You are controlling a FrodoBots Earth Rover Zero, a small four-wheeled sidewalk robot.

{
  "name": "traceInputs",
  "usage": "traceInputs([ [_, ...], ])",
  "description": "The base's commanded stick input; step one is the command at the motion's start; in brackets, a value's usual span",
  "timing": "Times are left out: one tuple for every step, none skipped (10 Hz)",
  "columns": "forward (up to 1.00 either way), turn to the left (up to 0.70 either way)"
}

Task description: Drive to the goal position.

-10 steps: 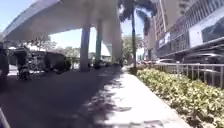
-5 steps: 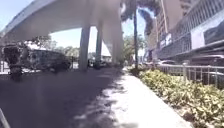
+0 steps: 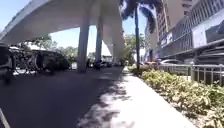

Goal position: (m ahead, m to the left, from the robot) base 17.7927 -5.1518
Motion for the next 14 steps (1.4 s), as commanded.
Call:
traceInputs([
  [0.7,-0.1],
  [0.7,-0.14],
  [0.7,-0.14],
  [0.7,-0.1],
  [0.7,-0.03],
  [0.7,0.0],
  [0.7,0.0],
  [0.7,0.0],
  [0.7,0.0],
  [0.7,0.0],
  [0.7,0.0],
  [0.7,0.0],
  [0.7,0.0],
  [0.7,0.0],
])
